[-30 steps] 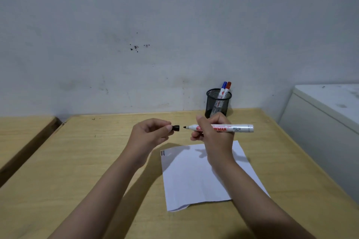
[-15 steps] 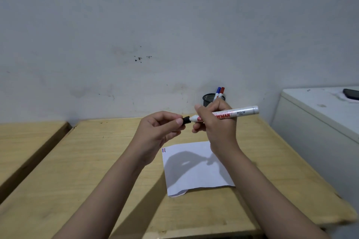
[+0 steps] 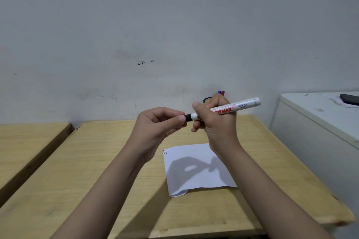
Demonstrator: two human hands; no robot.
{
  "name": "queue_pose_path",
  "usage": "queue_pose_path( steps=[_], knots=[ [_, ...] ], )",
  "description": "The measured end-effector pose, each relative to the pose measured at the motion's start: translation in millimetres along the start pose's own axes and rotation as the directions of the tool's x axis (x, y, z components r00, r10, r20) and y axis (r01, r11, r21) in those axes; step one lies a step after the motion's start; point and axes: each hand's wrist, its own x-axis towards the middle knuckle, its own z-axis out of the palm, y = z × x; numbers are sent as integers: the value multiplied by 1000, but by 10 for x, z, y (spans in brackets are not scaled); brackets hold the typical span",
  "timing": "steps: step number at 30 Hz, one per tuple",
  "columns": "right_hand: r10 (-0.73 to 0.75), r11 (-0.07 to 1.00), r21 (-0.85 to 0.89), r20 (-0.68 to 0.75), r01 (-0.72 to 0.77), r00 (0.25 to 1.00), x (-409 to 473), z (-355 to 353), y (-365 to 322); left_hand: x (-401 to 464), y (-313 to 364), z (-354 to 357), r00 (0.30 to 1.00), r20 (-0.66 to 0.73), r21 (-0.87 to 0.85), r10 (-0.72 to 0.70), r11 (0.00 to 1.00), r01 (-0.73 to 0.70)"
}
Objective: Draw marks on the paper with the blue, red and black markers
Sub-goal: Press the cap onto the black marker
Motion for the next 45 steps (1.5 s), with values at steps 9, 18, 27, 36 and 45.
queue_pose_path(
  steps=[9, 18, 27, 36, 45],
  knots=[
    [130, 991, -51, 73, -127, 989, 86, -13, 86, -4, -103, 27, 996, -82, -97, -37, 995, 29],
    [18, 746, -651, 225, 137, 974, 286, -299, 116, 268, -215, -24, 935, -311, 367, 168, 929, -45],
    [-255, 444, -656, 560, 610, 788, 702, -574, 408, 769, -274, 195, 948, -166, 535, 272, 832, -145],
    [-474, 618, -673, 92, 406, 876, 1554, -1053, 474, 1571, -908, 413, 937, -117, 561, 328, 801, -210],
    [-383, 646, -744, -125, 169, 916, 2203, -1338, 928, 2309, -1633, 492, 969, -55, 732, 241, 670, -125]
  ],
)
